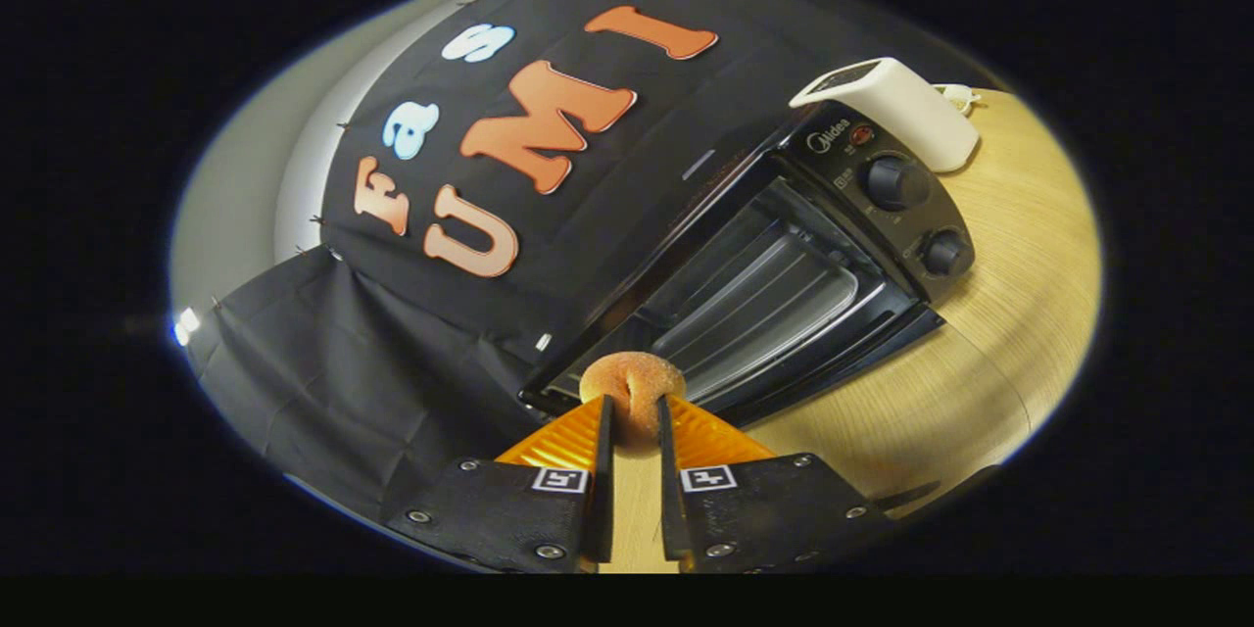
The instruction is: Open the toaster oven, put the food inside, and close the toaster oven door.
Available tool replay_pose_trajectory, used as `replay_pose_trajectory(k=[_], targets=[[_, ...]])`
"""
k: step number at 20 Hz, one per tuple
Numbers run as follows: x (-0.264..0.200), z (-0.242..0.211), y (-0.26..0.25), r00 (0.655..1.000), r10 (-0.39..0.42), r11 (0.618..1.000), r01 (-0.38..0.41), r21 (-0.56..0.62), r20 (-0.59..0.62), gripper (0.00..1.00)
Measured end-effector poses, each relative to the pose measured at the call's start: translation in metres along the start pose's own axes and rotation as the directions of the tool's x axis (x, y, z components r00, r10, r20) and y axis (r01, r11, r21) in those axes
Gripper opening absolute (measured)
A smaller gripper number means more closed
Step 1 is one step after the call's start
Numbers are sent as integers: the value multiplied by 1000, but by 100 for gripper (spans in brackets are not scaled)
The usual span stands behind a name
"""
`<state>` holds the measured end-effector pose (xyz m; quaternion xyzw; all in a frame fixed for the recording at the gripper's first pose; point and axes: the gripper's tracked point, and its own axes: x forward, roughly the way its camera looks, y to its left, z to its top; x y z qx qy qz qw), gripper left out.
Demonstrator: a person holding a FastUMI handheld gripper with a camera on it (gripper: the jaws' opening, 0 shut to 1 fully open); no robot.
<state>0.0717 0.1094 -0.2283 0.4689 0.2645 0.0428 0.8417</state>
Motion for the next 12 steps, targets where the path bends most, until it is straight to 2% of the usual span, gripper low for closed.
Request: replay_pose_trajectory(k=[4, 12], targets=[[29, 8, -6, 999, -36, 999, 36, 28, 5, 20], [75, 18, -32, 991, -121, 993, 122, 1, 54, 20]])
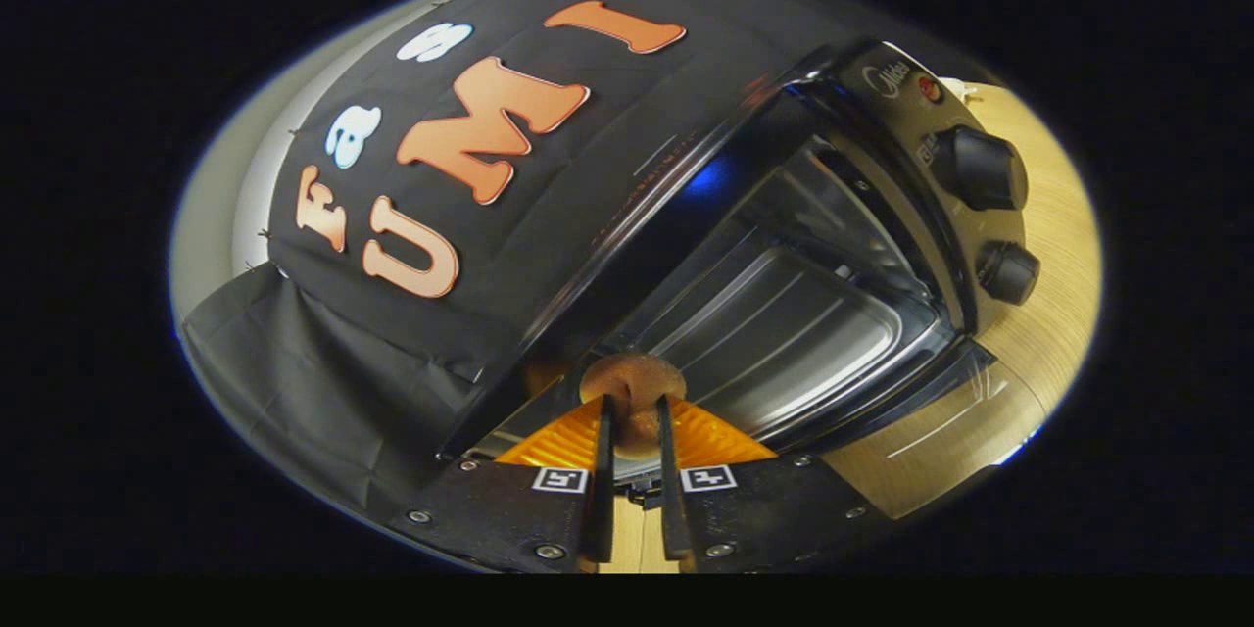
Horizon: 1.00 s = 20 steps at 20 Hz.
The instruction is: Open the toaster oven, put the food inside, and close the toaster oven door.
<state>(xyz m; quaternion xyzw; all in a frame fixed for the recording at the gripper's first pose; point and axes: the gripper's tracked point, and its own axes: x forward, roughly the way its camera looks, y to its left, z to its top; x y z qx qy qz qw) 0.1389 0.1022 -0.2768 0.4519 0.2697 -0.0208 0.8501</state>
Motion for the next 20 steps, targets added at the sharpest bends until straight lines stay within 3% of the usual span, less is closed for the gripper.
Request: replay_pose_trajectory(k=[3, 4, 6, 13, 16, 20], targets=[[0, 0, 2, 999, -13, 995, 16, -103, 30, 23], [-1, 2, 9, 999, 9, 989, -3, -149, 44, 29], [0, 1, 11, 998, -18, 967, 32, -254, 56, 42], [-10, -6, 3, 997, -48, 914, 66, -400, 54, 66], [-27, -14, 4, 998, -47, 875, 59, -481, 36, 74], [-69, -24, 7, 998, -58, 783, 63, -619, 27, 78]])
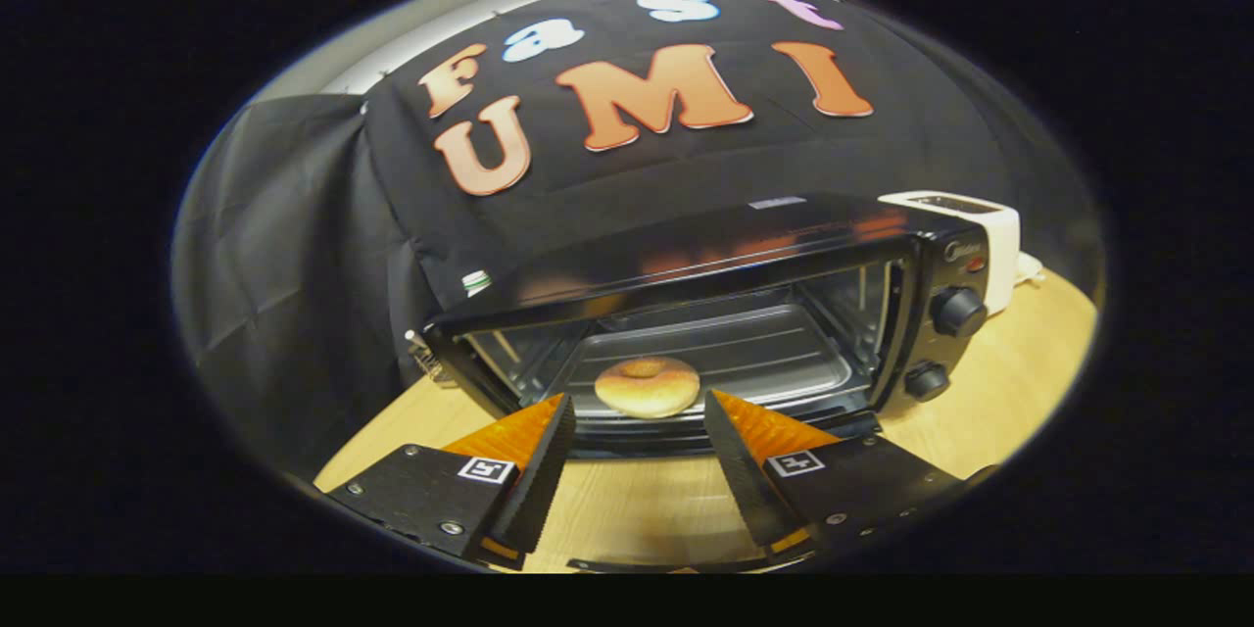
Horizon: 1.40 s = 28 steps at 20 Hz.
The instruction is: Open the toaster oven, put the food inside, and close the toaster oven door.
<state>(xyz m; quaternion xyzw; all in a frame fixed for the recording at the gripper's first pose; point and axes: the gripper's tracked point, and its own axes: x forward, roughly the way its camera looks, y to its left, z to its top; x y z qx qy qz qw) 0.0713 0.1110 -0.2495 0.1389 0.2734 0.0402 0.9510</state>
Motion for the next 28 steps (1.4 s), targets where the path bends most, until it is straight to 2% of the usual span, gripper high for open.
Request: replay_pose_trajectory(k=[3, 5, 11, 17, 20, 25, 28], targets=[[-32, -20, 6, 999, 5, 997, -9, -80, -46, 84], [-50, -36, 11, 996, 20, 996, -28, -88, -93, 85], [-91, -86, 7, 982, -11, 992, -13, -127, -186, 86], [-108, -124, -4, 963, -65, 990, 29, -138, -262, 87], [-110, -132, -11, 953, -105, 988, 68, -140, -283, 87], [-109, -139, -15, 938, -143, 982, 95, -162, -315, 85], [-111, -147, -15, 923, -148, 985, 106, -135, -354, 85]])
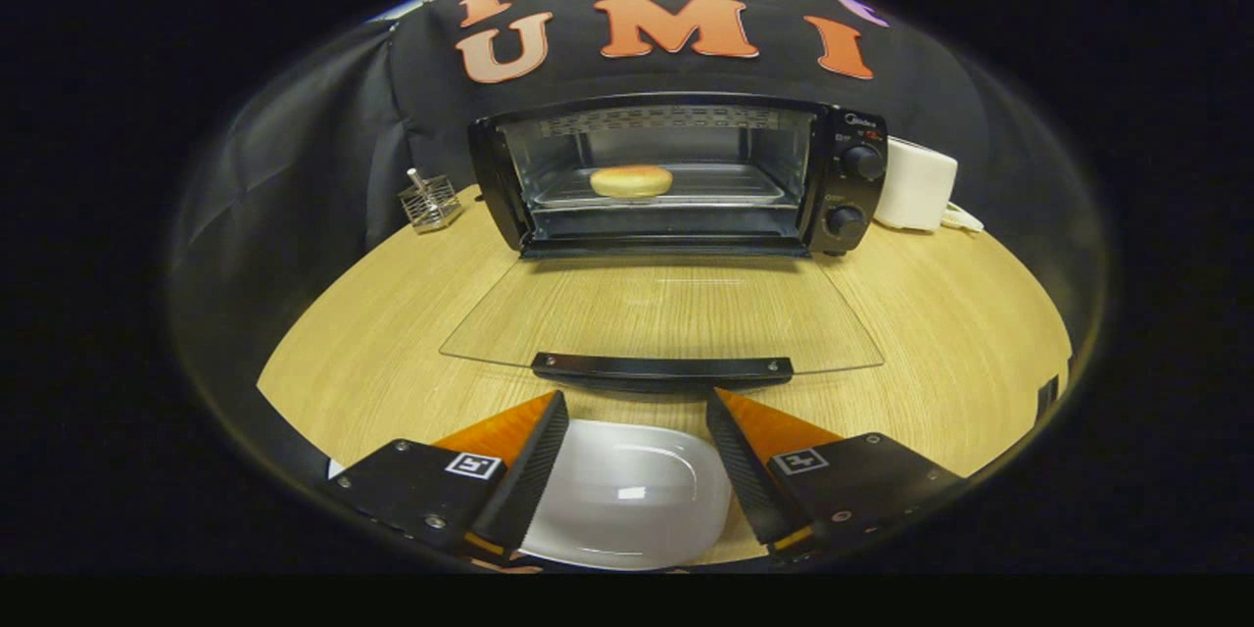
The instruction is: Open the toaster oven, put the food inside, and close the toaster oven door.
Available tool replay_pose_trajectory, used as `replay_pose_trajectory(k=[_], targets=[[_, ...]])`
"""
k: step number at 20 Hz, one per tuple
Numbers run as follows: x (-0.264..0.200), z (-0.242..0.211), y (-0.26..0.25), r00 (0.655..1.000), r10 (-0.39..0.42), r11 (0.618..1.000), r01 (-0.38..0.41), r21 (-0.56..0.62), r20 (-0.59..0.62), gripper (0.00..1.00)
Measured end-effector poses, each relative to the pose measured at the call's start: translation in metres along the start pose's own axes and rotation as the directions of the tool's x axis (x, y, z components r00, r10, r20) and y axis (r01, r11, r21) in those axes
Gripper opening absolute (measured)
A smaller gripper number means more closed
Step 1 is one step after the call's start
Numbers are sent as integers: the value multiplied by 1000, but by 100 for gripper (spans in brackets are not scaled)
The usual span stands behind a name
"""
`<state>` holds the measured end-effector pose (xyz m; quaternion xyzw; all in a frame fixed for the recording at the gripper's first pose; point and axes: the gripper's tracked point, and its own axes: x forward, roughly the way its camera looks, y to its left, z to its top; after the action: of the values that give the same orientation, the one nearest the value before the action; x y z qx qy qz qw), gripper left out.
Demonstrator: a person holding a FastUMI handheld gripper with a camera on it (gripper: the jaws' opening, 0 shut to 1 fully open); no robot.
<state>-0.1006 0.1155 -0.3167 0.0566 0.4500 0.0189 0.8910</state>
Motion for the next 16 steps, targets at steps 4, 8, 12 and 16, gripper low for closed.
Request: replay_pose_trajectory(k=[4, 8, 12, 16], targets=[[7, -2, -7, 998, -53, 999, 53, 2, -17, 85], [5, 6, -5, 996, -81, 997, 81, -6, 23, 85], [-3, 22, -5, 993, -112, 994, 113, -14, 43, 84], [-14, 41, -4, 987, -120, 991, 125, -39, 106, 84]])
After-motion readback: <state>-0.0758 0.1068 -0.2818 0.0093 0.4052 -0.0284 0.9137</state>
